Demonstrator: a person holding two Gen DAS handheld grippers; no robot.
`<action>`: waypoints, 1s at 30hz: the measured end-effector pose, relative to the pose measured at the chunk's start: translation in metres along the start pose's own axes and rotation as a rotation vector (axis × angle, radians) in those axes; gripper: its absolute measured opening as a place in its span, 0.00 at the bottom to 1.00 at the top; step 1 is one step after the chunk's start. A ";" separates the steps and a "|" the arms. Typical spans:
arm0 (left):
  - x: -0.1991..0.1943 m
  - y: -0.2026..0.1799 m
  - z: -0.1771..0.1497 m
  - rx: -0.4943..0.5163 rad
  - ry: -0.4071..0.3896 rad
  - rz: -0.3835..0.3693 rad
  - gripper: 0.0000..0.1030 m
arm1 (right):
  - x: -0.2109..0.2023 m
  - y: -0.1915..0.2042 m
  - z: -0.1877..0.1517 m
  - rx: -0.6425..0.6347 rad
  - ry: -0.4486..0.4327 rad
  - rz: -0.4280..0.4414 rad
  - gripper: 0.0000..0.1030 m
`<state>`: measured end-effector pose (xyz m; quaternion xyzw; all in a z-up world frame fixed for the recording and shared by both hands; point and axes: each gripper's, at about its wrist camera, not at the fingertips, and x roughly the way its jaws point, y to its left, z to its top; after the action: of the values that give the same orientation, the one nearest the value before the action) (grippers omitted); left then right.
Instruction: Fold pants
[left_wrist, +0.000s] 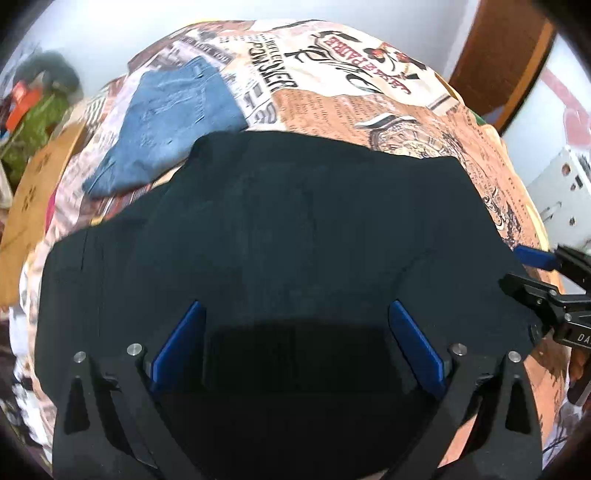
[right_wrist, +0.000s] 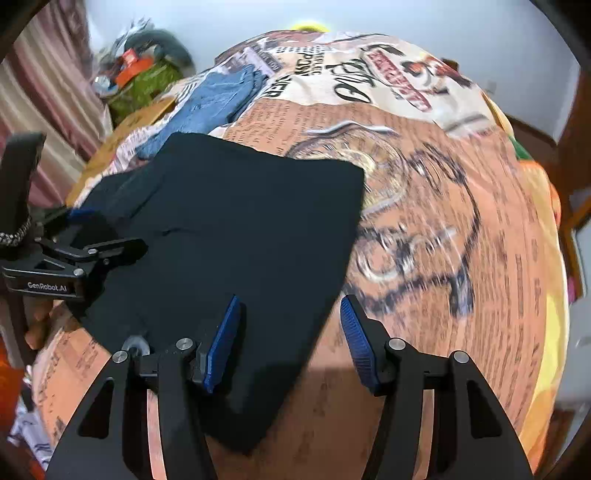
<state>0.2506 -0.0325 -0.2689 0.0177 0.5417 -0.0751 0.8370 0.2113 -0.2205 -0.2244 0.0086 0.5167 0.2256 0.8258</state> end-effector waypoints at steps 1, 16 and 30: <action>-0.002 0.003 -0.002 -0.014 0.000 -0.004 0.98 | -0.003 -0.002 -0.003 0.010 -0.003 0.000 0.51; -0.066 0.054 -0.023 -0.154 -0.127 0.120 0.98 | -0.050 0.020 0.011 -0.019 -0.133 -0.049 0.51; -0.088 0.168 -0.082 -0.427 -0.116 0.212 0.98 | -0.038 0.094 0.033 -0.176 -0.160 0.028 0.51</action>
<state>0.1648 0.1525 -0.2312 -0.1073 0.4916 0.1287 0.8545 0.1913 -0.1433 -0.1536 -0.0389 0.4274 0.2802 0.8587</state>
